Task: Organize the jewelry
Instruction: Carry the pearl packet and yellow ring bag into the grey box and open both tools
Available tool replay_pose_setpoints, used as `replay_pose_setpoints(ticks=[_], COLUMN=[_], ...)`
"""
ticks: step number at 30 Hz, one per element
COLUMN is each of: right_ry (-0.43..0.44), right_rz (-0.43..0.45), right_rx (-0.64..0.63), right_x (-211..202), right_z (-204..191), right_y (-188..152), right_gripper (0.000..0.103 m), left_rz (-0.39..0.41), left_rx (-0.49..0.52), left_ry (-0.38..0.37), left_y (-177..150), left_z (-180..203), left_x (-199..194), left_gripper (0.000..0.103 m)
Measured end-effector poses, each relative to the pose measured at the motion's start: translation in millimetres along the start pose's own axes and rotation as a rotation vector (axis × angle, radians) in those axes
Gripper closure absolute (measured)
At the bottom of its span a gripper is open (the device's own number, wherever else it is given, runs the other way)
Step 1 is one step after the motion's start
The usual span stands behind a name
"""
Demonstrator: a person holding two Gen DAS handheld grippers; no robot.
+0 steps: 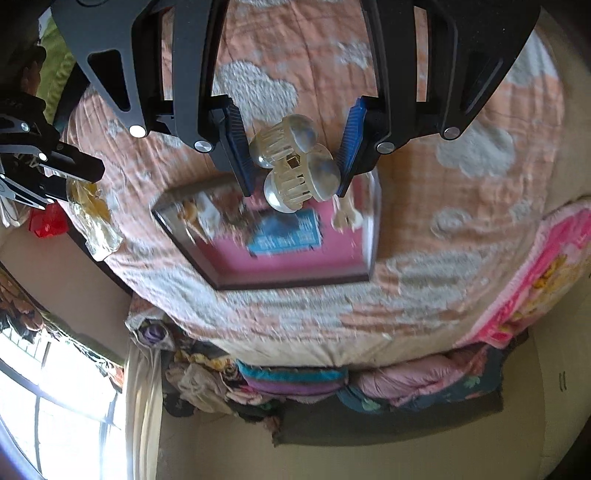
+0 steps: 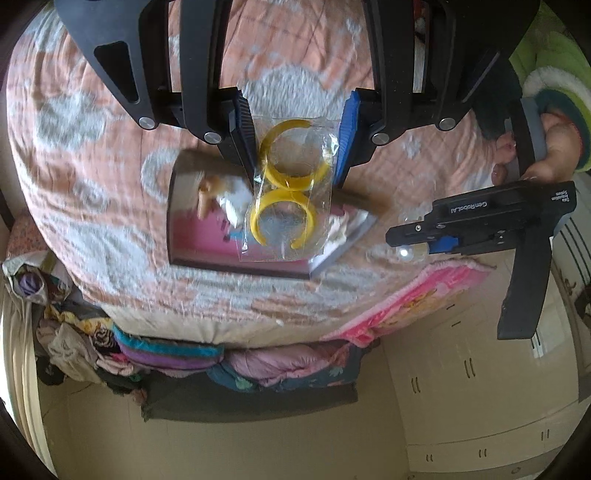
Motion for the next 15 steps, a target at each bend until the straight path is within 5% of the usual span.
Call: replay_pose_setpoints(ticks=[15], right_ry=[-0.085], right_rz=[0.057], right_rx=[0.016], right_x=[21.2], right_z=[42.1], right_y=[54.4], right_gripper=[0.066], left_rz=[0.032], left_rx=[0.023], left_ry=[-0.005], left_y=[53.4], left_z=[10.3], left_x=[33.4], left_gripper=[0.068])
Point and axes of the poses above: each gripper's, at about its wrist camera, not at the fingertips, and x roughly the way its jaws point, z to its right, y to its top, the point moved 9 cm from there along x, roughly the way its jaws point, and after that the axes turned 4 degrees about -x, right-handed, at the moved point
